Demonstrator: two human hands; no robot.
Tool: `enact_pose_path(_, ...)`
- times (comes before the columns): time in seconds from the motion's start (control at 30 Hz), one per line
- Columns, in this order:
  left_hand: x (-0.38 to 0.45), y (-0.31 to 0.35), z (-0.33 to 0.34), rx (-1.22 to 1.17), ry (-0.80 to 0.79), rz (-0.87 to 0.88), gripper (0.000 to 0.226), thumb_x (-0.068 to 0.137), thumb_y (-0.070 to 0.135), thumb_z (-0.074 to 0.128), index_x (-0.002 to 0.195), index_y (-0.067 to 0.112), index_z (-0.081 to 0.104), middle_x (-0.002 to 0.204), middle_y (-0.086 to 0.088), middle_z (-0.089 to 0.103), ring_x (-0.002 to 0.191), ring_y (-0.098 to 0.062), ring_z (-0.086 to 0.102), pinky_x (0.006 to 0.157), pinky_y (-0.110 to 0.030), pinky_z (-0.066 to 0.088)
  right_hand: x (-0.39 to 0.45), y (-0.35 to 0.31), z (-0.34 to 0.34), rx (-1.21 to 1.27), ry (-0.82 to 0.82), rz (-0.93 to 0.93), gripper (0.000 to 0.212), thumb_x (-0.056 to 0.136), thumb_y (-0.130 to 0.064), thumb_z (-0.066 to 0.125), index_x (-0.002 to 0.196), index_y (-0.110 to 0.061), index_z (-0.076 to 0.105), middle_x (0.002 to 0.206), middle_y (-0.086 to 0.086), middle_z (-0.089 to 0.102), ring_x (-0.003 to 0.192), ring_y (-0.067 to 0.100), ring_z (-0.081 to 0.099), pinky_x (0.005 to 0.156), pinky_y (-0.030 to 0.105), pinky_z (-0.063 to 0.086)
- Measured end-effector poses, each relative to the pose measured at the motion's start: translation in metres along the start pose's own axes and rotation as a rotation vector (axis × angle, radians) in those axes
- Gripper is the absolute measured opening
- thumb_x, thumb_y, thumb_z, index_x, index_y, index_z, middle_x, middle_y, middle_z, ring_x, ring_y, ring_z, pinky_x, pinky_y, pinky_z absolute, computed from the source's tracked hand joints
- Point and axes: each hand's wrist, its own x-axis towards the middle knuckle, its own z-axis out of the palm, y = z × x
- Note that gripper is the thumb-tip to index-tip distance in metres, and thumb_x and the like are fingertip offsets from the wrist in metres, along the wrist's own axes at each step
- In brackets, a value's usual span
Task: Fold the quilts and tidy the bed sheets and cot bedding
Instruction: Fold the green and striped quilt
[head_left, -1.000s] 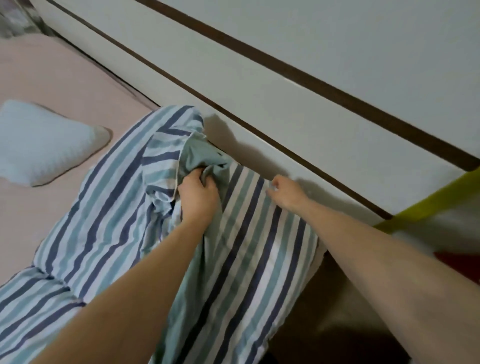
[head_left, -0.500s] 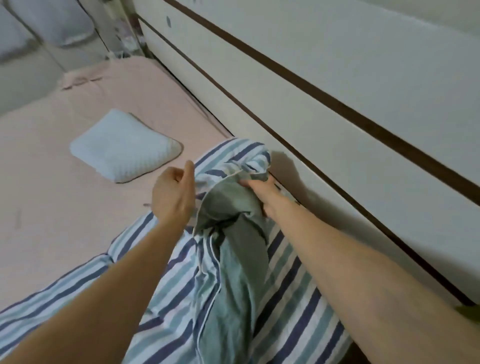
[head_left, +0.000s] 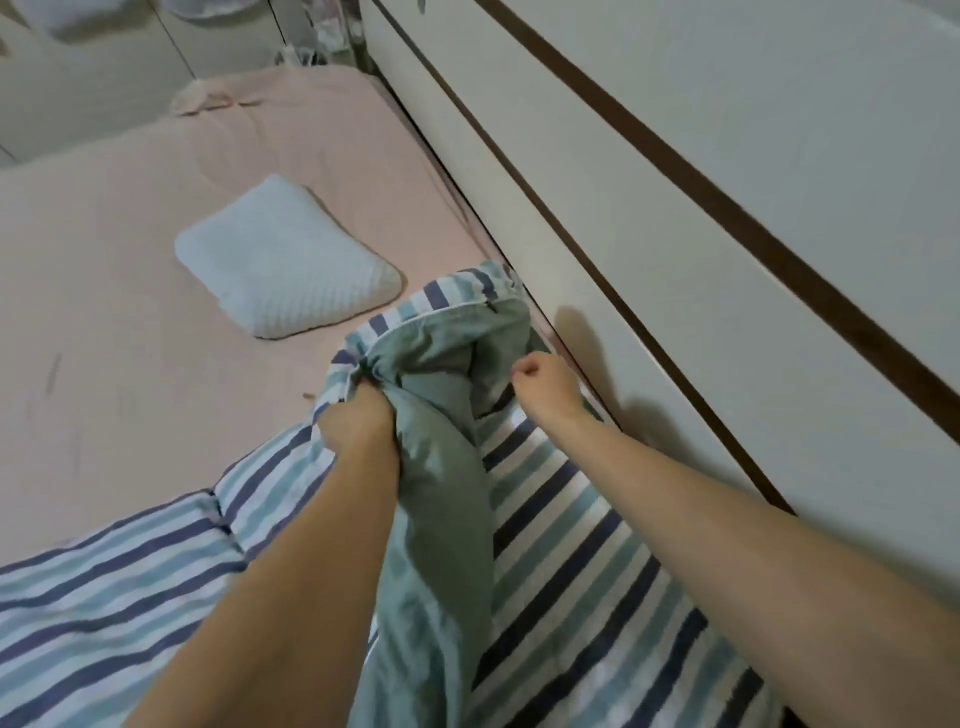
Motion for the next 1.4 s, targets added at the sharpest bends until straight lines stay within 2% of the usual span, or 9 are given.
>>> enact_pose_path(0.23,0.012,0.019,0.043,0.017,0.167,0.127,0.038,0.1,0.034,0.039,0.117,0.006,0.059,0.122,-0.016,0.059,0.111,-0.035,0.054,0.078,-0.03,0.032,0.062,0.053,0.023,-0.15,-0.28,0.273,0.085,0.086,-0.049,0.062,0.147,-0.007,0.021,0.142,0.016,0.045,0.127,0.034,0.045,0.104,0.043,0.039)
enact_pose_path(0.43,-0.005,0.028,0.051,-0.011,0.087,0.174,0.029,0.096,0.035,0.045,0.095,0.011,0.06,0.089,-0.005,0.054,0.076,-0.024,0.046,0.07,-0.031,0.032,0.066,0.053,0.008,-0.117,-0.016,0.156,0.024,0.094,-0.034,0.054,0.079,-0.018,0.062,0.081,0.003,0.065,0.078,0.022,0.063,0.06,0.029,0.042)
enact_pose_path(0.57,-0.026,0.061,0.048,-0.127,0.038,0.229,0.027,0.093,0.037,0.046,0.079,0.015,0.055,0.081,-0.002,0.057,0.072,-0.022,0.052,0.063,-0.029,0.037,0.057,0.06,-0.047,-0.127,0.401,0.082,0.027,0.098,-0.036,0.049,0.09,-0.015,0.064,0.084,-0.002,0.06,0.079,0.017,0.056,0.073,0.029,0.043)
enact_pose_path(0.73,-0.051,0.068,0.057,-0.121,-0.093,0.3,0.026,0.088,0.043,0.051,0.073,0.021,0.053,0.076,0.0,0.058,0.07,-0.018,0.054,0.058,-0.029,0.041,0.052,0.047,-0.046,-0.088,0.367,0.062,0.023,0.1,-0.026,0.046,0.096,-0.011,0.062,0.095,0.007,0.063,0.094,0.026,0.059,0.076,0.028,0.036)
enact_pose_path(0.93,-0.068,0.037,0.057,0.135,-0.472,0.299,0.048,0.074,0.059,0.068,0.097,0.021,0.049,0.092,0.005,0.058,0.08,-0.014,0.055,0.073,-0.032,0.045,0.032,0.061,-0.053,0.068,0.067,0.156,0.056,0.095,-0.036,0.055,0.139,-0.009,0.034,0.139,0.015,0.045,0.127,0.033,0.045,0.102,0.043,0.04)
enact_pose_path(1.03,-0.088,0.014,0.041,0.401,-0.651,0.337,0.079,0.064,0.062,0.077,0.123,0.021,0.046,0.115,0.003,0.055,0.098,-0.019,0.057,0.081,-0.033,0.049,-0.007,0.062,-0.08,0.494,0.037,0.295,0.056,0.092,-0.05,0.053,0.133,-0.013,0.047,0.126,0.013,0.059,0.111,0.028,0.059,0.094,0.042,0.05)
enact_pose_path(1.13,-0.116,-0.014,0.029,0.544,-0.732,0.448,0.049,0.075,0.043,0.078,0.108,0.015,0.056,0.101,0.001,0.061,0.096,-0.021,0.059,0.082,-0.034,0.051,-0.069,0.048,-0.09,0.627,-0.286,0.306,0.056,0.082,-0.064,0.059,0.121,-0.024,0.059,0.105,-0.004,0.072,0.093,0.014,0.07,0.074,0.029,0.056)
enact_pose_path(1.27,-0.163,-0.024,0.02,0.399,-0.938,0.503,0.034,0.088,0.014,0.064,0.121,0.01,0.056,0.112,-0.007,0.063,0.107,-0.025,0.062,0.097,-0.038,0.05,-0.132,0.045,-0.084,0.509,-0.304,0.309,0.112,0.048,-0.074,0.077,0.141,-0.028,0.035,0.132,-0.003,0.054,0.118,0.018,0.054,0.099,0.037,0.046)
enact_pose_path(1.4,-0.211,-0.015,0.004,0.254,-1.182,0.466,0.023,0.086,0.0,0.058,0.108,0.006,0.06,0.101,-0.014,0.067,0.09,-0.021,0.068,0.081,-0.031,0.058,-0.183,0.056,-0.089,0.819,-0.197,0.341,0.053,0.078,-0.051,0.071,0.117,-0.016,0.065,0.104,0.007,0.072,0.097,0.021,0.068,0.084,0.032,0.055)
